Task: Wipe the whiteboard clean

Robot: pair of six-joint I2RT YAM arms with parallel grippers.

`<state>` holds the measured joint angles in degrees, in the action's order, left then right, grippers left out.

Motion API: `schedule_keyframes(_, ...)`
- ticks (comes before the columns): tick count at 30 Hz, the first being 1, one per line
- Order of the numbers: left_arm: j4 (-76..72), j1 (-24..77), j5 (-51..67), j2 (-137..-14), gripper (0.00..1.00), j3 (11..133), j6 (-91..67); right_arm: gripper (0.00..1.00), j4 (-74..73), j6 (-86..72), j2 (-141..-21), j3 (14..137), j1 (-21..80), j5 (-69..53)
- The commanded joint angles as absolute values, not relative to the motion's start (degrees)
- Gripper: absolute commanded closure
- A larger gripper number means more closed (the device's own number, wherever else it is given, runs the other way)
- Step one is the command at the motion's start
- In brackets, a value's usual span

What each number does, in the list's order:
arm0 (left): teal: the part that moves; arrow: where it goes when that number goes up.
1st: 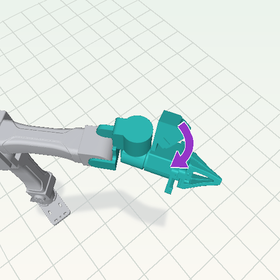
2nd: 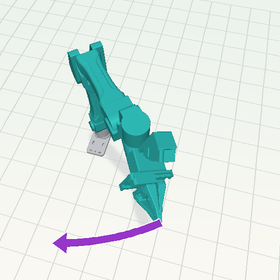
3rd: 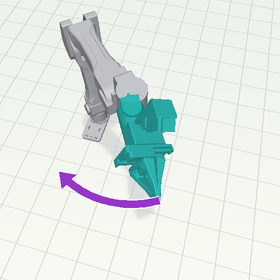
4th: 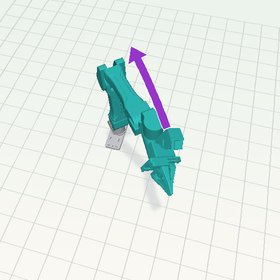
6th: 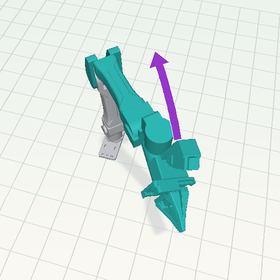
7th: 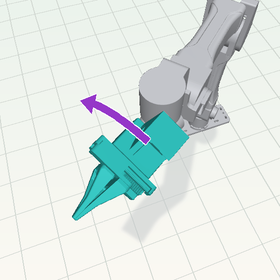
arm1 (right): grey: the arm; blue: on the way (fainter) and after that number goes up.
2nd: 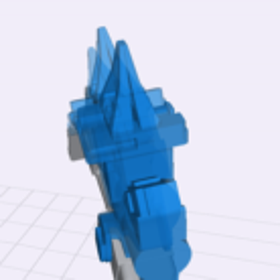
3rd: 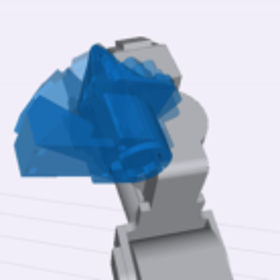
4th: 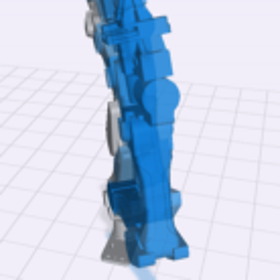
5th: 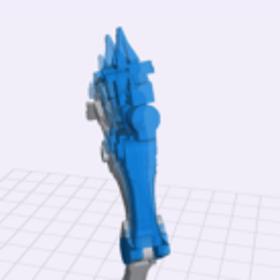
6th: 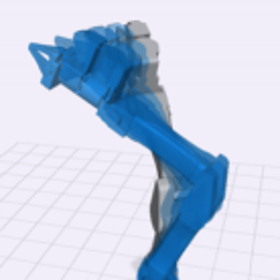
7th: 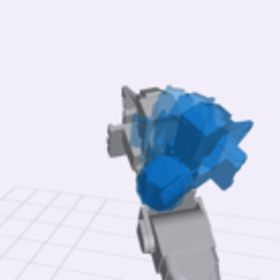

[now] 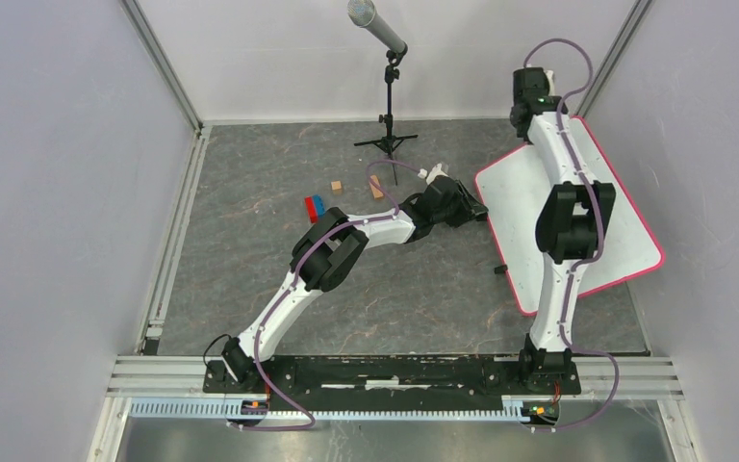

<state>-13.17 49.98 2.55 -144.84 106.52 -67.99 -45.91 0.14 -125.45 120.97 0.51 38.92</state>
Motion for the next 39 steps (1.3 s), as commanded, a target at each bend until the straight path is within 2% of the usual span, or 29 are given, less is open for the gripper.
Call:
schedule_keyframes(1,-5.87,51.15,3.93,-148.07,0.56,106.0,-64.86,0.81,-48.18,-2.29,-128.15,119.55,3.28,36.07)
schedule_keyframes(9,-5.98,51.15,4.04,-148.07,0.56,105.91,-64.88,0.8,-50.48,-0.46,-126.83,128.8,-2.24,38.55)
schedule_keyframes(15,-6.06,51.15,3.87,-148.05,0.56,105.82,-64.88,0.81,-49.66,1.67,-125.29,126.38,-3.65,39.37)
schedule_keyframes(22,-6.06,51.15,3.78,-147.96,0.56,105.85,-64.97,0.81,-48.8,0.23,-128.46,118.33,3.81,38.56)
schedule_keyframes(27,-6.06,51.15,3.88,-148.01,0.56,105.77,-64.94,0.82,-49.84,0.19,-128.78,119.9,4.33,38.17)
schedule_keyframes(32,-6.15,51.15,3.96,-148.01,0.56,105.65,-65.01,0.81,-52.33,1.28,-129.32,130.06,0.4,38.79)
schedule_keyframes(39,-6.42,51.15,3.78,-147.92,0.56,105.47,-64.99,0.81,-50.23,1.62,-126.2,126.88,-3.65,38.7)
